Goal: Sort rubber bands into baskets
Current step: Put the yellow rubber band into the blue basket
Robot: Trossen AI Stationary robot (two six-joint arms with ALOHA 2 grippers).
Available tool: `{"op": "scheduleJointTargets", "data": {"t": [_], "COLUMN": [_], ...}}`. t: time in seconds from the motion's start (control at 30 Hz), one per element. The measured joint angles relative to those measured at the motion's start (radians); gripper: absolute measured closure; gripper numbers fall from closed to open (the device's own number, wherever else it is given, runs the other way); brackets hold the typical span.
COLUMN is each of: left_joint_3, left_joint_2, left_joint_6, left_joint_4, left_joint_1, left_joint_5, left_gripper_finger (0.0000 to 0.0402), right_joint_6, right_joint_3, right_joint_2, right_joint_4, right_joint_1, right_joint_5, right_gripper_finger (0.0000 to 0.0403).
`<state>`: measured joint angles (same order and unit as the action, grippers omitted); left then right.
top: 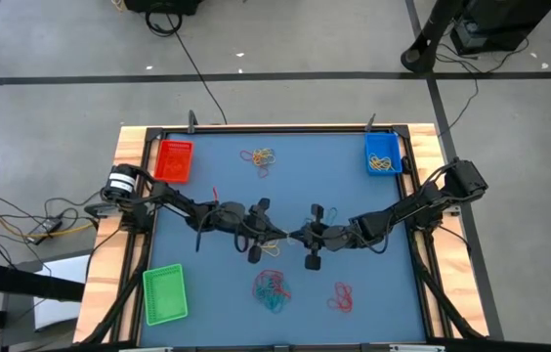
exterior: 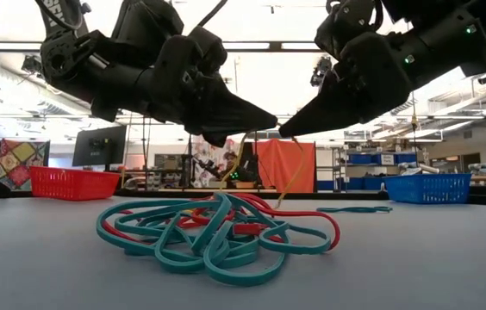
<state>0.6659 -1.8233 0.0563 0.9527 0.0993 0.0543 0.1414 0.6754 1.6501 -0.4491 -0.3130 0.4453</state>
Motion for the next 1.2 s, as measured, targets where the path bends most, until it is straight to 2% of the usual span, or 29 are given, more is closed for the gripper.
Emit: {"op": "scheduleJointTargets", "data": {"t": [0.1,0.27,0.43,0.53,0.73,0.93,1.03,1.2], "left_joint_3": [0.000,0.000,0.000,0.000,-0.022,-0.067,-0.077,-0.077], "left_joint_2": [0.000,0.000,0.005,0.045,0.178,0.258,0.268,0.260], "left_joint_6": [0.032,0.108,0.171,0.190,0.188,0.191,0.191,0.191], "left_joint_4": [0.000,-0.001,-0.036,-0.120,-0.238,-0.250,-0.247,-0.248], "left_joint_1": [-0.008,-0.022,-0.046,-0.063,-0.063,-0.040,-0.039,-0.039], "left_joint_5": [-0.012,-0.019,-0.013,-0.016,-0.143,-0.241,-0.285,-0.292], "left_gripper_finger": [0.0378,0.0335,0.0271,0.0253,0.0261,0.0271,0.0271,0.0271], "right_joint_6": [0.038,0.113,0.141,0.138,0.121,0.206,0.241,0.314], "right_joint_3": [0.000,0.000,0.000,0.000,0.000,0.000,0.000,0.000], "right_joint_2": [0.000,-0.034,-0.164,-0.270,-0.491,-0.643,-0.677,-0.677], "right_joint_4": [0.010,0.097,0.257,0.348,0.588,0.825,0.913,1.055], "right_joint_1": [0.001,0.002,0.008,0.023,0.112,0.261,0.349,0.489], "right_joint_5": [0.030,0.163,0.311,0.361,0.488,0.639,0.647,0.608], "right_gripper_finger": [0.0396,0.0398,0.0400,0.0400,0.0401,0.0401,0.0401,0.0401]}}
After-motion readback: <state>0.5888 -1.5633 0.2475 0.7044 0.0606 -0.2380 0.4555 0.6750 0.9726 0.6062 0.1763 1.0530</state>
